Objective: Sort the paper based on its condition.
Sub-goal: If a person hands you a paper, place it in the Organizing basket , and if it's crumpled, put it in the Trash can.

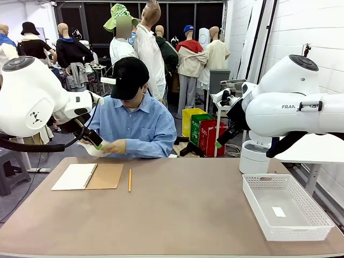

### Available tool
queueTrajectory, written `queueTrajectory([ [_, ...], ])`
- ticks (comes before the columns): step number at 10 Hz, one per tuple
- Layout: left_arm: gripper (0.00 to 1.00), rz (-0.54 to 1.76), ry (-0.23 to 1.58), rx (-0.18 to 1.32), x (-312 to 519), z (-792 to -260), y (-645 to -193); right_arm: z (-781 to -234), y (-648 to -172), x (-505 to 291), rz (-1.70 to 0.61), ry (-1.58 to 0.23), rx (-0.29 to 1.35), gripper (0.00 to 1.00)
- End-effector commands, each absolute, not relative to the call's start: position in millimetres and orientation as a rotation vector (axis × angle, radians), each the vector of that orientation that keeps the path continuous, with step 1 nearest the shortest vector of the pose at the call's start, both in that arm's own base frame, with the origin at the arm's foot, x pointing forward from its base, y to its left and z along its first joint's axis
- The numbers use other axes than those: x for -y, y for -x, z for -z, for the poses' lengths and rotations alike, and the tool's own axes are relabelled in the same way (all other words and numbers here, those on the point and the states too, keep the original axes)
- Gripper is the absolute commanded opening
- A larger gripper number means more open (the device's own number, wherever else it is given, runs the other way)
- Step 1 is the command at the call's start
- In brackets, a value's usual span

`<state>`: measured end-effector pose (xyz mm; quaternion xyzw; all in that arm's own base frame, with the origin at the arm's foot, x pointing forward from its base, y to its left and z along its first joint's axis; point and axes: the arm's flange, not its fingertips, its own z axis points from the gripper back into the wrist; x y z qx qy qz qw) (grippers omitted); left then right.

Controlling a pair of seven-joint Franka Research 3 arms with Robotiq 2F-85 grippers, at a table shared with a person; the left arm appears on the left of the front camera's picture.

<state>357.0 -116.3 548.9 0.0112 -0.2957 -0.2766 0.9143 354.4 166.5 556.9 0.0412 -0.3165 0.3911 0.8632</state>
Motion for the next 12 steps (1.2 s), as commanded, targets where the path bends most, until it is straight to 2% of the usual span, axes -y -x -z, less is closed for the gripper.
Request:
queueTrajectory([
  [1,1.0,0.569,-0.019,0.609,115.9,-549.1,-357.0,-556.1,-354.9,-166.4,-0.82,-0.086,0.662,1.0],
  [12,1.0,0.569,-0.019,0.609,115.9,-549.1,-357.0,-556.1,-354.9,-166.4,-0.82,-0.086,0.662,1.0],
])
